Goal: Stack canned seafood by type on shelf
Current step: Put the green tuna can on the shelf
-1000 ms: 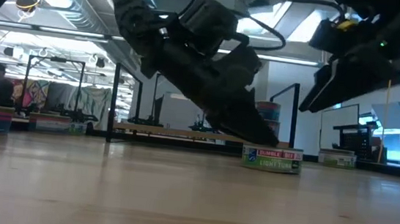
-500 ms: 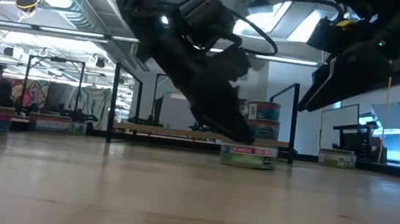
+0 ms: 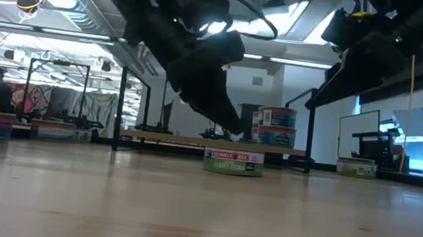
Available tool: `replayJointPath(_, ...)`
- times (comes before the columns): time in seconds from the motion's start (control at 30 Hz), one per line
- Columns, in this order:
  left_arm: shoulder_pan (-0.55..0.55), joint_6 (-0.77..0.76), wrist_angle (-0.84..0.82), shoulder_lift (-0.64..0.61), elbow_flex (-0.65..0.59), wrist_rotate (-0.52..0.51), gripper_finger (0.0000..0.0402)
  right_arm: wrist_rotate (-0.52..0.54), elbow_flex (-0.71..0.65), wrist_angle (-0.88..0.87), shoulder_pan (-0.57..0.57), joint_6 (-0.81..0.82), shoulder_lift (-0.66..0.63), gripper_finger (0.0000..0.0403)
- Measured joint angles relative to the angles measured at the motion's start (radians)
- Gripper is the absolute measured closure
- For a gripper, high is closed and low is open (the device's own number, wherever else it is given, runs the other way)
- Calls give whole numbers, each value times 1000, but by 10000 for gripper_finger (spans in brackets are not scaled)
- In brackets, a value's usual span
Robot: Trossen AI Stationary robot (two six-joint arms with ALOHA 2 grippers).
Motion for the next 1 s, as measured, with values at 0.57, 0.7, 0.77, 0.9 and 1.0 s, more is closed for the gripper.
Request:
replayJointPath(0.57, -19, -13, 174, 28, -82, 64, 153, -71, 1, 125, 0, -72, 151, 29)
replayJointPath(0.7, -14, -10, 178, 26, -82, 64, 153, -107, 1, 166, 1, -60, 176, 29)
replayJointPath(0.77, -9, -7, 172, 26, -82, 64, 153, -121, 1, 176, 1, -60, 182, 29)
replayJointPath(0.9, -3, -25, 169, 17, -78, 64, 153, -129, 1, 195, 1, -60, 193, 29)
replayJointPath(1.0, -2, -15, 164, -1, -72, 64, 153, -129, 0, 200, 1, -60, 202, 29)
